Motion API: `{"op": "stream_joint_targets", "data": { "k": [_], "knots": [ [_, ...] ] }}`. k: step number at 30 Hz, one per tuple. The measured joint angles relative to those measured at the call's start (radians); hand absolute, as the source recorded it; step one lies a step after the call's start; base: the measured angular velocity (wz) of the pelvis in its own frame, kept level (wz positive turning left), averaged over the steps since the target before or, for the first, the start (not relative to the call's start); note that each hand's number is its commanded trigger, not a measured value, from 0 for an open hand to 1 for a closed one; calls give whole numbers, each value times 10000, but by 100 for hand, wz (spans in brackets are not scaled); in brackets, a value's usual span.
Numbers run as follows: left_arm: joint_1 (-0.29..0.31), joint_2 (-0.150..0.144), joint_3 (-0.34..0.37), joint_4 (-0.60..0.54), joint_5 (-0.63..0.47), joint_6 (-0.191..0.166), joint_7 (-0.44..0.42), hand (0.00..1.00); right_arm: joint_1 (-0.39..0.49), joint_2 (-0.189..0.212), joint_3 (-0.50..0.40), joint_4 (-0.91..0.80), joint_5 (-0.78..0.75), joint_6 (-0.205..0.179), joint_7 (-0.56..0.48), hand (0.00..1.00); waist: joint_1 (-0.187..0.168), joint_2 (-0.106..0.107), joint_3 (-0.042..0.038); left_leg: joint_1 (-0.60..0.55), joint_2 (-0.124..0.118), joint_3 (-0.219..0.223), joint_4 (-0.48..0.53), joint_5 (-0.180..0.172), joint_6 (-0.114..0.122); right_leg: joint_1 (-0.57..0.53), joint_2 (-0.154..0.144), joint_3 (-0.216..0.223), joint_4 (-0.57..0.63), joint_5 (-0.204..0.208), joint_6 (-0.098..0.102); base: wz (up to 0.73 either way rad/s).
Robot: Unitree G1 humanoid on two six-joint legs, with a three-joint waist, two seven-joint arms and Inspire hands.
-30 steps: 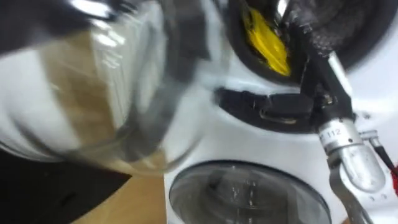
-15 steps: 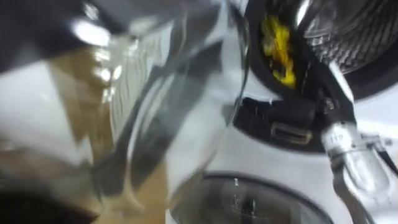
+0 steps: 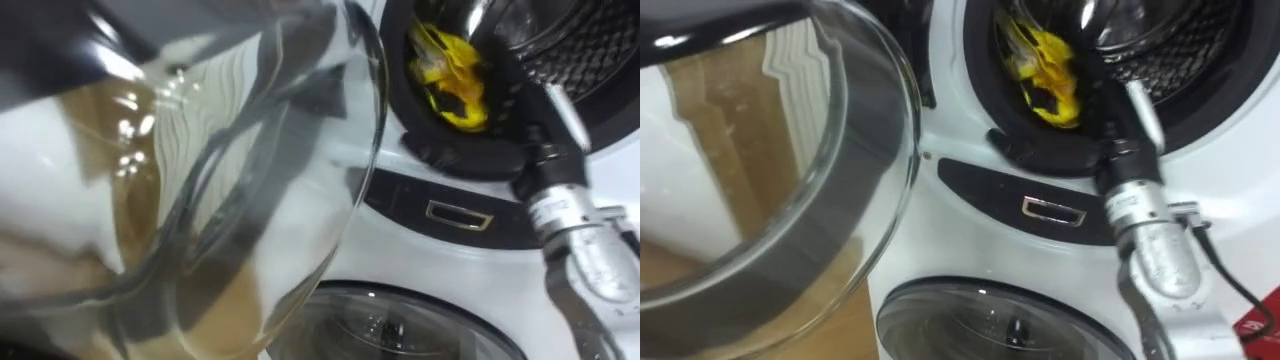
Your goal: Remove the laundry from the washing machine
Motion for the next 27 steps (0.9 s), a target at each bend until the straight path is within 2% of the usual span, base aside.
{"op": "stream_joint_targets", "data": {
  "k": [10,16,18,24,27],
  "knots": [
    [161,-27,259,-48,18,-208,-2,0,1,-45,-283,-250,715,-141,-246,0,-155,41,19,28,3,-21,-79,-7,-10,73,43,-57,-167,-1,2,0],
    [175,-37,578,-282,22,-262,-2,0,21,-45,-318,-287,1252,-171,-231,0,-215,110,-20,112,9,-17,-168,-6,-9,210,73,-60,-333,20,29,0],
    [194,-48,579,-304,22,-261,-2,0,47,-45,-317,-287,1321,-171,-221,0,-211,176,-65,181,12,-33,-204,-6,-9,265,84,-62,-330,20,29,0],
    [375,-89,754,-659,331,-247,-8,0,45,-54,-318,-296,1190,-142,-184,0,-183,207,-72,144,13,-55,-197,-6,-8,243,77,-84,-325,20,29,0],
    [328,-96,742,-659,383,-160,-23,0,43,-300,-316,-210,1036,-126,26,0,-187,201,-74,57,0,-130,-189,-6,-8,215,63,-127,-323,19,30,5]
  ]
}}
